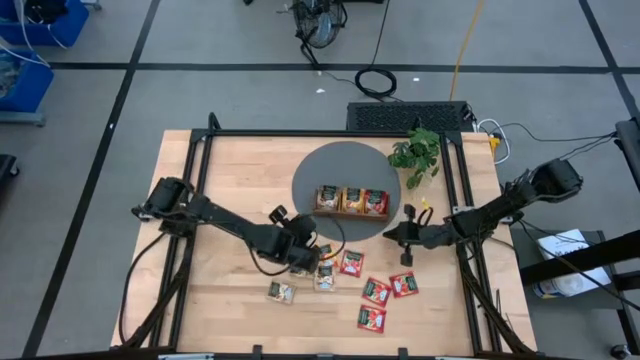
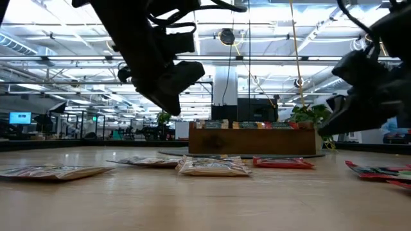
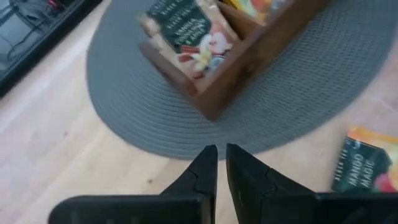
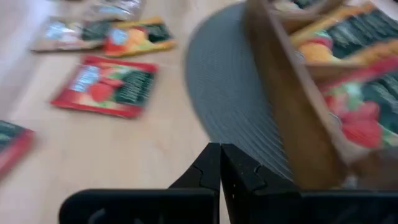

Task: Pick & Place Tea
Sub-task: Adjust the brown tea bag

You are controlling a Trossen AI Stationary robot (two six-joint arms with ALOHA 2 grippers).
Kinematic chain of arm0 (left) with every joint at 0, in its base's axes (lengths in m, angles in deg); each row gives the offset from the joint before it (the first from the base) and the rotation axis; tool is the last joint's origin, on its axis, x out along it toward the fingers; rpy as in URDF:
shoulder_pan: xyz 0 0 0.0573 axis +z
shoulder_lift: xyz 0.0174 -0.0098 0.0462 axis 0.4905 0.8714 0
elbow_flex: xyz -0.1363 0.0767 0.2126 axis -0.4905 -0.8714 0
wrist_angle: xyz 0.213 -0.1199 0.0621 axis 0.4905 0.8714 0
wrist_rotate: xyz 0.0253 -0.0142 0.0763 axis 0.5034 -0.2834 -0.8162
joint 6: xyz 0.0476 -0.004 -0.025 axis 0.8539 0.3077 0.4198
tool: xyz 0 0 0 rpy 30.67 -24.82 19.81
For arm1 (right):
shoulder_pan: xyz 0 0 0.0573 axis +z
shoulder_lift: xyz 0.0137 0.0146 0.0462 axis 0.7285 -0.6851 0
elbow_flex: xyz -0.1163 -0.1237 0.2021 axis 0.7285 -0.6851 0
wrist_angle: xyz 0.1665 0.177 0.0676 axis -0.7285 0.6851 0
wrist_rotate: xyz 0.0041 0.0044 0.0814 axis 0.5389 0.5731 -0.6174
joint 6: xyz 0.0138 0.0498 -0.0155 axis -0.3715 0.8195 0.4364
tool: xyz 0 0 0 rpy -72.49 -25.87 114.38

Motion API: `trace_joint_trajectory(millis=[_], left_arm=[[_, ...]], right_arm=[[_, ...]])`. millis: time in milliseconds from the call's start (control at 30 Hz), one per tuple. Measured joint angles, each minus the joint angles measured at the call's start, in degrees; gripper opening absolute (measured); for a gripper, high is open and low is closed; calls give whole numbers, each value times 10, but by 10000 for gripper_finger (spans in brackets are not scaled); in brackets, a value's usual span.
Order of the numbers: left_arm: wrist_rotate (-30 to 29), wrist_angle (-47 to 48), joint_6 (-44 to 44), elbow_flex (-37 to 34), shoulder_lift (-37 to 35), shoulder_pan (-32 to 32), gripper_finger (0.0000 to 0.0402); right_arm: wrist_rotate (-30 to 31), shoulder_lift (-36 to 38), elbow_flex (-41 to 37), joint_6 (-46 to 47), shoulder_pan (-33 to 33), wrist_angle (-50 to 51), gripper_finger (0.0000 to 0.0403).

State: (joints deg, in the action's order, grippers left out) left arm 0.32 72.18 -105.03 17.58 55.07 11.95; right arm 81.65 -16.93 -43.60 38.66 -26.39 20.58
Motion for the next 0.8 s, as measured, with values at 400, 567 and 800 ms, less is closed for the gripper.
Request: trace_joint_trajectory(millis=[400,567,800], left_arm=[[47,-32,75,0,0,42,42],[70,-33,83,0,0,18,42],[143,-122,77,0,4,-39,42]], right_arm=[[60,0,-14,-11,-42,5,0],[77,0,-14,-11,-43,-2,0],[55,0,-13,-16,-43,-85,0]])
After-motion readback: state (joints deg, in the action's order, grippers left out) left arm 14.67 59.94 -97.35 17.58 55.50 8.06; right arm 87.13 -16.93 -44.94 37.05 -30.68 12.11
